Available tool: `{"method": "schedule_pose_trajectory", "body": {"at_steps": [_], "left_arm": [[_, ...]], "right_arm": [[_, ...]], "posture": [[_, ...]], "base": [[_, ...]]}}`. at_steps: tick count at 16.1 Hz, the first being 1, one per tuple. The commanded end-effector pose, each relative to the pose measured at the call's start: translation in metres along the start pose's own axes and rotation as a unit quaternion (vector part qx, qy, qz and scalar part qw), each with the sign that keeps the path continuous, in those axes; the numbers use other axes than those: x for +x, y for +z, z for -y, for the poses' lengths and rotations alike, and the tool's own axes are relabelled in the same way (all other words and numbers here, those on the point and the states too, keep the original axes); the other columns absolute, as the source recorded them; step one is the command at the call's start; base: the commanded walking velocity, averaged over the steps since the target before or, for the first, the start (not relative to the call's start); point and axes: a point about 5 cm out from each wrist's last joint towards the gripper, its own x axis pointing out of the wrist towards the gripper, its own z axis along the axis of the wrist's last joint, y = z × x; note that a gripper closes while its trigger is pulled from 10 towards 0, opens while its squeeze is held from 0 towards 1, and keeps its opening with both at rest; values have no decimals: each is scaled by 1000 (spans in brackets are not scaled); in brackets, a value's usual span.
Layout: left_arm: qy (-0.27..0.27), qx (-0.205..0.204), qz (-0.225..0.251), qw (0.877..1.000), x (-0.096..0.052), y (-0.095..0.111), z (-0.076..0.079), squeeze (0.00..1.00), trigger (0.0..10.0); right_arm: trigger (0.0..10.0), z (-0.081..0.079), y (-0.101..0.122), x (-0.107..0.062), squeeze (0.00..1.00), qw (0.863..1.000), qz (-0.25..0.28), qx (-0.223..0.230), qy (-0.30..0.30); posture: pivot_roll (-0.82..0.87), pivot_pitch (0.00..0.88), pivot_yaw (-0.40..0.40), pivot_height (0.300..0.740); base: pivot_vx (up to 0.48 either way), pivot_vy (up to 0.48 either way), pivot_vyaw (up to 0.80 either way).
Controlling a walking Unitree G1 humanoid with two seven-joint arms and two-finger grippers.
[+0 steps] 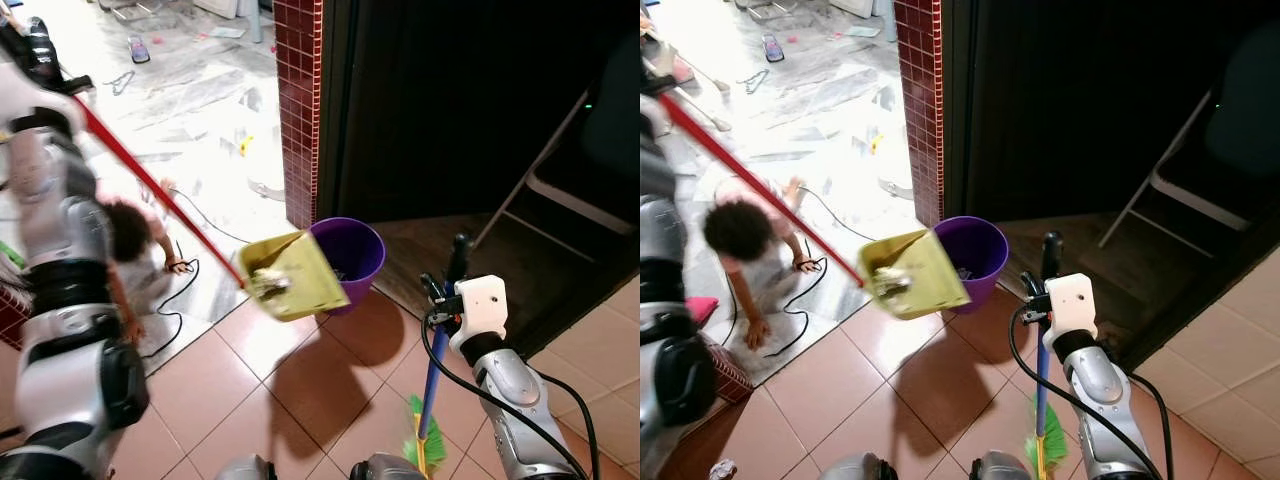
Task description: Sweep floor
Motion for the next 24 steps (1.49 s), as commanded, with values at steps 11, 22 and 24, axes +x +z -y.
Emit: {"method": "schedule_pose_trajectory", "body": {"at_steps": [11,22,24], "left_arm": [[-52,-53,67,995,25,19,61,0,10000],[-66,-6,80,995,20,11,67,0,10000],[-62,12,85,994,21,12,66,0,10000]], "right_arm": [[10000,-6,9,3,0,1000,23,-4,-2],[10000,-7,9,4,0,1000,23,-4,0],[10000,-6,9,4,0,1000,23,-5,0]], "posture": [[-143,0,78,740],[-142,0,71,740],[-142,0,67,740]], "base": [[315,0,0],[249,0,0],[0,0,0]]}}
